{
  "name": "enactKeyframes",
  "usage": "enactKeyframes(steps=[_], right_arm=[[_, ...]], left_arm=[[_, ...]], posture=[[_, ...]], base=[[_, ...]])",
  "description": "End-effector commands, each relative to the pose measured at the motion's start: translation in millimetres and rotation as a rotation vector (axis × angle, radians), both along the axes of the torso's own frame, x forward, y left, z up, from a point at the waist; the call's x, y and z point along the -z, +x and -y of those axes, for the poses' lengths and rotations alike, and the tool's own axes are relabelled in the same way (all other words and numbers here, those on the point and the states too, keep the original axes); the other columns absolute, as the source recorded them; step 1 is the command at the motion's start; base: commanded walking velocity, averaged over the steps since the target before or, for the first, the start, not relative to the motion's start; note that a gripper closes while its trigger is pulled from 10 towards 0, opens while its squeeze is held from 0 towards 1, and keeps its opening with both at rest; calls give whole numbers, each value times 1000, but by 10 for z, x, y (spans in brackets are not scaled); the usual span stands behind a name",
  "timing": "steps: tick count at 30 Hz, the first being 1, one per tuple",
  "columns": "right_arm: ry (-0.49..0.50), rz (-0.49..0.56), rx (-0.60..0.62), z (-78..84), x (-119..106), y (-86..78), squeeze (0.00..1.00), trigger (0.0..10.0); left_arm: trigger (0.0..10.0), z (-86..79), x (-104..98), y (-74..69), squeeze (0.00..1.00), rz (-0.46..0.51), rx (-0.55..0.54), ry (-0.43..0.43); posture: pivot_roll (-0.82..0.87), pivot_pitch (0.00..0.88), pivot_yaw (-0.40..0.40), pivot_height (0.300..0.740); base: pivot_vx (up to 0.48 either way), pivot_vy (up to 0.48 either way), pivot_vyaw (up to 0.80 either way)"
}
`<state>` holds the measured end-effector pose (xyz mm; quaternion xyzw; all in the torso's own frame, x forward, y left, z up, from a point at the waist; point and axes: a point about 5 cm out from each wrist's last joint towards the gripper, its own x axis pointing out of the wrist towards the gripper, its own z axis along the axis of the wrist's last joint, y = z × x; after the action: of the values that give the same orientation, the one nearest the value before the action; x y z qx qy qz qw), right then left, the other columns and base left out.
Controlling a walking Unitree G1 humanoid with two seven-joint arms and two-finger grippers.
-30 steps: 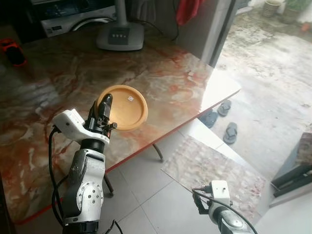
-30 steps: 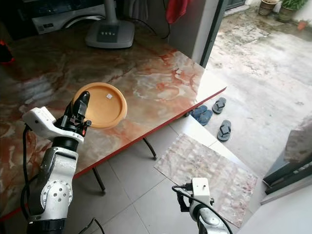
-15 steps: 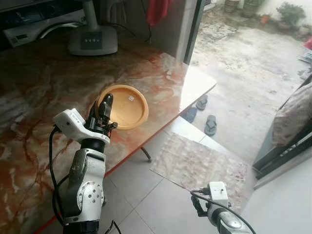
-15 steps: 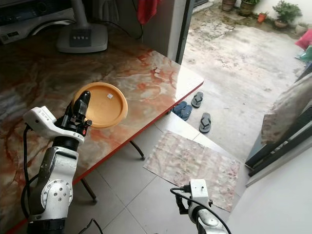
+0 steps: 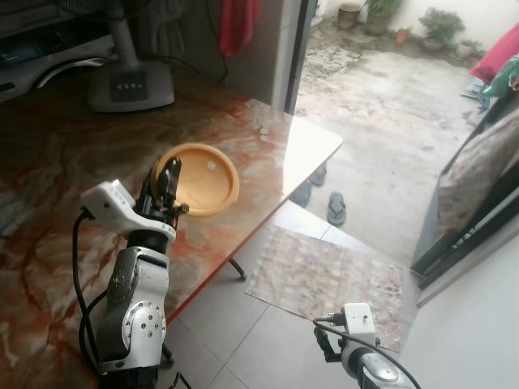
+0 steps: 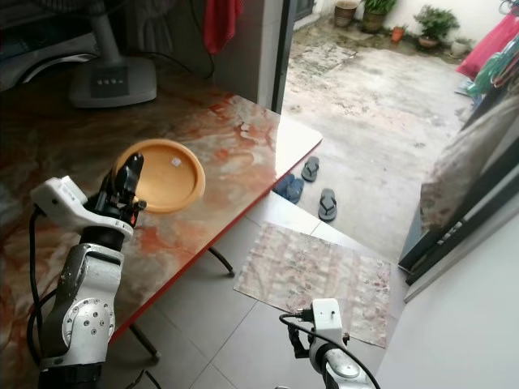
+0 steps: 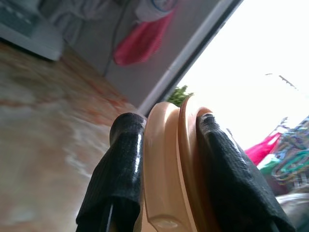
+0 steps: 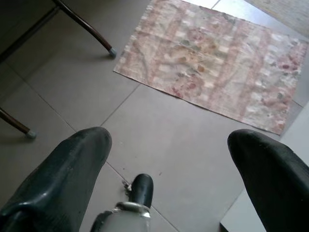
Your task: Restocking fridge
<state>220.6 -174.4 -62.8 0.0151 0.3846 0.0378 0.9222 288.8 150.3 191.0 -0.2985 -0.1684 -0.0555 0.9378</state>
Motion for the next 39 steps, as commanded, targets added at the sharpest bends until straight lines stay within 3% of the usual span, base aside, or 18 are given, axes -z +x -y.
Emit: enactKeyframes(steps=[1, 39], right_arm=[[-7, -13, 7, 24, 12, -19, 0, 10000], [-1, -56, -25, -43, 80, -119, 0, 10000]], left_arm=[[10000, -15, 7, -14, 0, -5, -8, 15], [10000, -8, 43, 10, 0, -19, 3, 12]], posture=[[40, 89, -21, 740], [40, 95, -15, 740]], base=[[0, 0, -788], [0, 0, -786]])
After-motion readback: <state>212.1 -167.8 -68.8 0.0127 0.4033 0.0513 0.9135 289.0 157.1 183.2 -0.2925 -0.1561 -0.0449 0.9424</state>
